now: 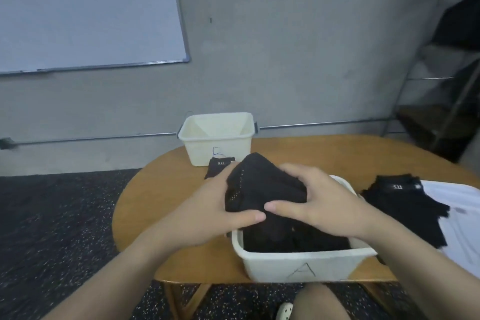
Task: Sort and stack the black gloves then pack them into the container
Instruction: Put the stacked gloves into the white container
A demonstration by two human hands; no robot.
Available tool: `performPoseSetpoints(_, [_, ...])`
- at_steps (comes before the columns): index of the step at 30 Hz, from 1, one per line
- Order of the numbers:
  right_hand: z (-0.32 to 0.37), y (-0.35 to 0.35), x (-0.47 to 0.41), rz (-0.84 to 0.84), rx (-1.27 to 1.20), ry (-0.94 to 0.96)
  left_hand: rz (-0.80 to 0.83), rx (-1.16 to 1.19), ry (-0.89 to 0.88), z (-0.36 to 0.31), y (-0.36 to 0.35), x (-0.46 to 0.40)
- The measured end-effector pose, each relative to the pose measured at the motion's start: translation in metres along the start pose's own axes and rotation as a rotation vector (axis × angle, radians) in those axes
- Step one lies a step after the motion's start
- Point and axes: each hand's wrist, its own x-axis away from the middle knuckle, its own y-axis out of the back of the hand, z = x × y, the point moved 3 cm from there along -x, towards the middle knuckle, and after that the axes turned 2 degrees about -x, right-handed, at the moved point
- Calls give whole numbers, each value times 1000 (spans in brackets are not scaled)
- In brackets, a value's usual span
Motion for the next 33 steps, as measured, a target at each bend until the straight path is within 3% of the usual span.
performPoseSetpoints(11, [-78,74,61,-110,64,-168,304,-129,-27,-4,-85,-98])
performPoseSetpoints(16, [-112,84,70,-154,262,-239,491,-90,36,23,-107,-129])
performPoseSetpoints(23, [-151,81,71,-168,254,-246,686,-33,153,59,-130,-155])
performPoseSetpoints(27, [-168,75,69,-145,227,-258,710,-103,122,67,-146,-165])
performPoseSetpoints(33, [-179,70,69,-119,200,-292,576,-350,37,79,-155,-175])
